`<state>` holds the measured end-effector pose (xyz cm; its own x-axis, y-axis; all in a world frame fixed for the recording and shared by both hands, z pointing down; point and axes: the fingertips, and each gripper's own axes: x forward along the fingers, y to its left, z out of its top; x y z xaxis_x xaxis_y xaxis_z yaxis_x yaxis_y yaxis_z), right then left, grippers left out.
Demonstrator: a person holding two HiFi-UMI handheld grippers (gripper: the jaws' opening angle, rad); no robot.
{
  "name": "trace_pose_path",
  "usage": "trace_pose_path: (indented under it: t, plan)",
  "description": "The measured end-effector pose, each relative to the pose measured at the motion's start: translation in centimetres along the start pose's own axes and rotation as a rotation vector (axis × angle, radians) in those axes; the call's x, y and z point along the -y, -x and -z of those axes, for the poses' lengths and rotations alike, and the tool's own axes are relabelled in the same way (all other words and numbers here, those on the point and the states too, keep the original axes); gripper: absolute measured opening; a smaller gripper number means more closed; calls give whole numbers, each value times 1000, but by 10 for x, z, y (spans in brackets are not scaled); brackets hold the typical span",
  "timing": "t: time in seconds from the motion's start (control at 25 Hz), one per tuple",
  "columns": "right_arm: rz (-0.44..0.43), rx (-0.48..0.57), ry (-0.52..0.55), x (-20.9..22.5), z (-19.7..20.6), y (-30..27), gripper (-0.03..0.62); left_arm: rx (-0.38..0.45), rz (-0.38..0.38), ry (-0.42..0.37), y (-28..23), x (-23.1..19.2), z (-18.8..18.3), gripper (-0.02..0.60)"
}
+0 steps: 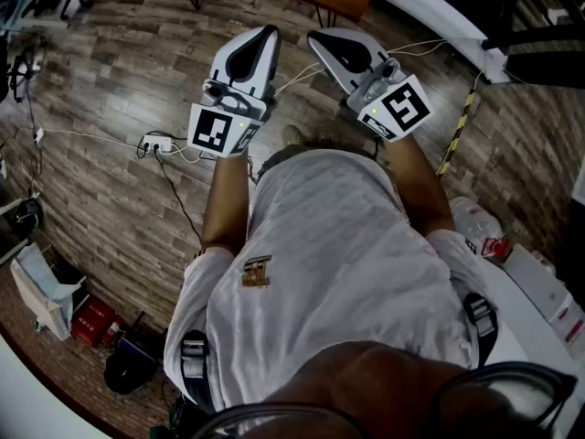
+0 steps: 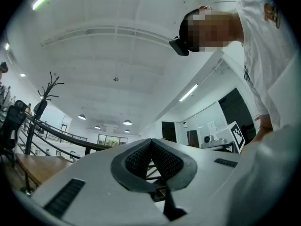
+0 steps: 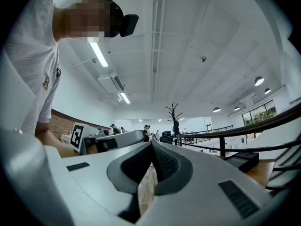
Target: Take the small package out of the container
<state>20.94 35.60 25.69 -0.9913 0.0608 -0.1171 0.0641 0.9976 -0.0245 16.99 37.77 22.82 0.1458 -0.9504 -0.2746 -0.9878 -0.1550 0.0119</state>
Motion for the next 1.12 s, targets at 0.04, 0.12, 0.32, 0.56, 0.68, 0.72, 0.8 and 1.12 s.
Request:
trace_pose_path:
  t: [0.04, 0.12, 0.32, 0.56, 0.68, 0.72, 0.8, 1.12]
  plan:
    - [0, 0, 1, 0, 0, 0, 31, 0, -1, 1, 0, 0, 0, 18]
    - [1, 0, 3, 0, 0, 0, 31, 2, -2, 3, 1, -1, 0, 18]
    - [8, 0, 0, -3, 1, -9, 31, 9, -6, 11, 8, -11, -1, 18]
    - [14, 3, -16, -4, 5, -22, 31, 12, -4, 22, 13, -24, 1, 18]
    - [16, -1, -15, -7, 9, -32, 31, 15, -1, 26, 18, -33, 1, 18]
    - [16, -2, -14, -8, 10, -36, 31, 17, 0, 26, 20, -37, 1, 18]
    - [17, -4, -11, -11, 10, -46, 31, 20, 3, 26, 25, -45, -1, 18]
    - [48, -11, 2, -20, 15, -82, 31, 34, 26, 21, 44, -85, -9, 18]
